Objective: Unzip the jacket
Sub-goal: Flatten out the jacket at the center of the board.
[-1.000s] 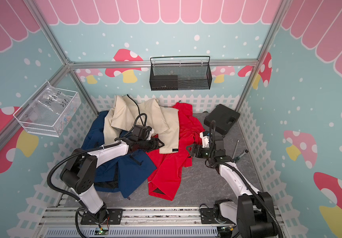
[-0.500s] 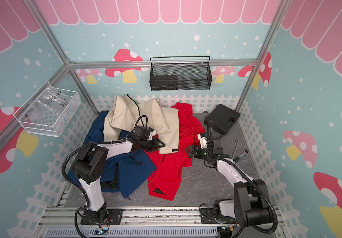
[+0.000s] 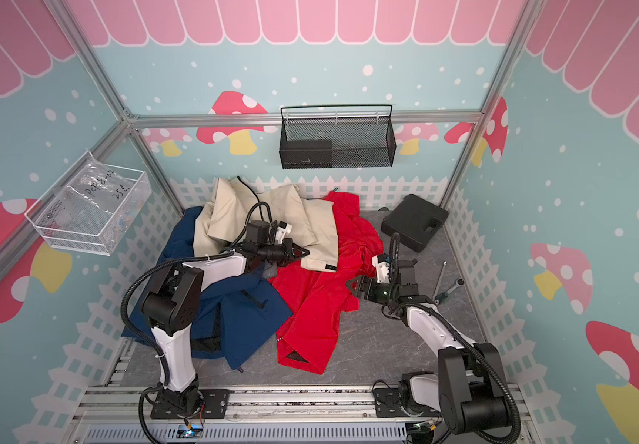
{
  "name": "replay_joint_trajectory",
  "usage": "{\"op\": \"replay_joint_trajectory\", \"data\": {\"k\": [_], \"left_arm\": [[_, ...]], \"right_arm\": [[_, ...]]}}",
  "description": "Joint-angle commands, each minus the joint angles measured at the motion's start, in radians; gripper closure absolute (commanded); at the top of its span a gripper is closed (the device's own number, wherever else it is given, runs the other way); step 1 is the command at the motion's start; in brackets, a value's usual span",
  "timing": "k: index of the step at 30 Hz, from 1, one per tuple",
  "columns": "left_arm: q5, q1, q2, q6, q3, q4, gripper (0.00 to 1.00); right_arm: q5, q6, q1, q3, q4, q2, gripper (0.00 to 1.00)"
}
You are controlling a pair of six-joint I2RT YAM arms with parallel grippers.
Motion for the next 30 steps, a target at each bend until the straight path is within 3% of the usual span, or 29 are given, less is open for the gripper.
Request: {"op": "replay_joint_trajectory", "data": {"k": [1,4,7,15,16,17,19,20,24,30], "left_arm": [[-0.012,0.029,-0.021,0.040,0.100,-0.025,1.00],[-0.077,0.076,-0.048,0.056,0.191,-0.081,1.00],[-0.144,0.115,-0.031,0.133,0.378,-0.253,1.00],[-0.366,0.243,0.186,0.193,0.901,-0.560,1.00],[-0.397,0.262,0.210,0.193,0.946,-0.604,0.95],[-0.410,0.279,0.225,0.195,0.972,-0.640,0.75],[-0.407,0.299,0.211,0.211,0.952,-0.643,0.30],[-0.412,0.297,0.185,0.240,0.919,-0.640,0.18],[-0.401,0.251,0.005,0.322,0.630,-0.518,0.05],[-0.361,0.181,-0.223,0.303,0.218,-0.368,0.03]], "right_arm": [[-0.022,0.013,-0.004,-0.013,0.028,-0.012,0.06],[-0.016,0.003,-0.004,-0.026,0.032,0.001,0.05],[-0.017,0.002,-0.004,-0.033,0.044,0.022,0.06],[-0.056,-0.046,-0.003,0.049,0.040,0.144,0.13],[-0.053,-0.053,-0.003,0.060,0.037,0.162,0.14],[-0.051,-0.056,-0.003,0.070,0.039,0.179,0.15],[-0.066,-0.063,-0.003,0.088,0.044,0.214,0.18],[-0.077,-0.063,-0.002,0.093,0.053,0.232,0.20],[-0.128,-0.066,0.005,0.105,0.078,0.270,0.30],[-0.186,-0.048,0.005,0.115,0.160,0.317,0.40]]}}
